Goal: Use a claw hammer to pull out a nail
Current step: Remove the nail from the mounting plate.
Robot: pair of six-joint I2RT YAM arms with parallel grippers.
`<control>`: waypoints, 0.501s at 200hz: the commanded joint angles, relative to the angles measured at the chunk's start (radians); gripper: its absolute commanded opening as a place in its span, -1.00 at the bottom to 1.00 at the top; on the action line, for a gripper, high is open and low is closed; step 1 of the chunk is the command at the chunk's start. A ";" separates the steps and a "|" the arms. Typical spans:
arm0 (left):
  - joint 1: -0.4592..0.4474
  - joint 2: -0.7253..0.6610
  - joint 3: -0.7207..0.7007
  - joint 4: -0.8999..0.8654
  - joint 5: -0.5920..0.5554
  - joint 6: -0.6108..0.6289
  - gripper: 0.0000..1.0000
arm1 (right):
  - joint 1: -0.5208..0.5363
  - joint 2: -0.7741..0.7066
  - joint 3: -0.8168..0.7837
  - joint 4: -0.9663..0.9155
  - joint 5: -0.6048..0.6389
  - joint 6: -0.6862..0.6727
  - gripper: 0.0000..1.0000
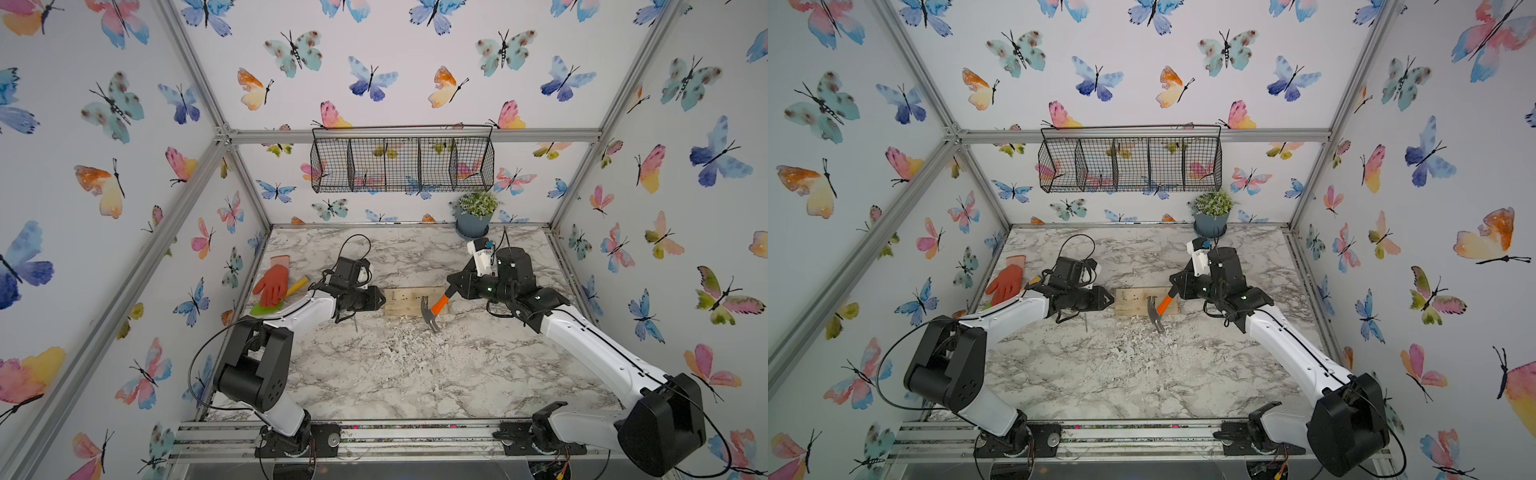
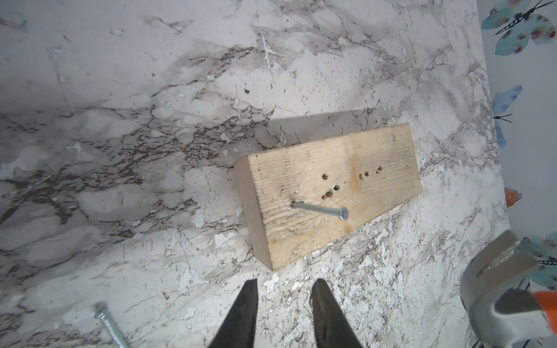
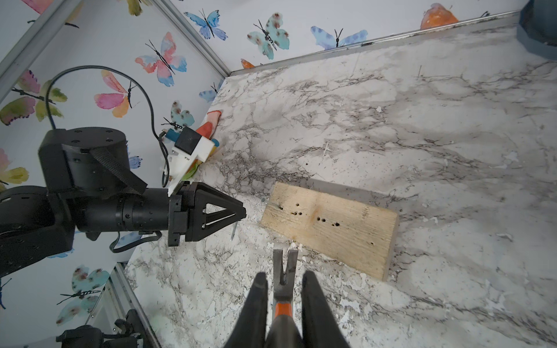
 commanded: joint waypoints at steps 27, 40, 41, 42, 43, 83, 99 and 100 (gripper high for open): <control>-0.024 0.061 -0.002 0.023 0.013 0.005 -0.35 | 0.037 0.032 0.064 0.050 -0.020 -0.015 -0.94; -0.024 0.074 -0.005 0.026 0.000 0.005 -0.35 | 0.053 0.050 0.077 0.046 -0.006 -0.024 -0.94; -0.024 0.076 -0.006 0.026 -0.001 0.005 -0.35 | 0.056 0.051 0.077 0.045 -0.004 -0.025 -0.94; -0.024 0.077 -0.007 0.025 -0.003 0.005 -0.35 | 0.057 0.053 0.078 0.044 -0.002 -0.026 -0.94; -0.024 0.079 -0.006 0.024 -0.004 0.005 -0.35 | 0.059 0.054 0.080 0.043 0.000 -0.028 -0.94; -0.023 0.117 -0.021 0.024 -0.033 0.001 -0.36 | 0.104 0.126 0.169 -0.018 0.062 -0.082 -0.94; -0.024 0.132 -0.020 0.010 -0.037 -0.007 -0.37 | 0.119 0.162 0.206 -0.045 0.076 -0.102 -0.94; -0.024 0.132 -0.020 0.010 -0.038 -0.007 -0.37 | 0.120 0.164 0.208 -0.047 0.077 -0.104 -0.94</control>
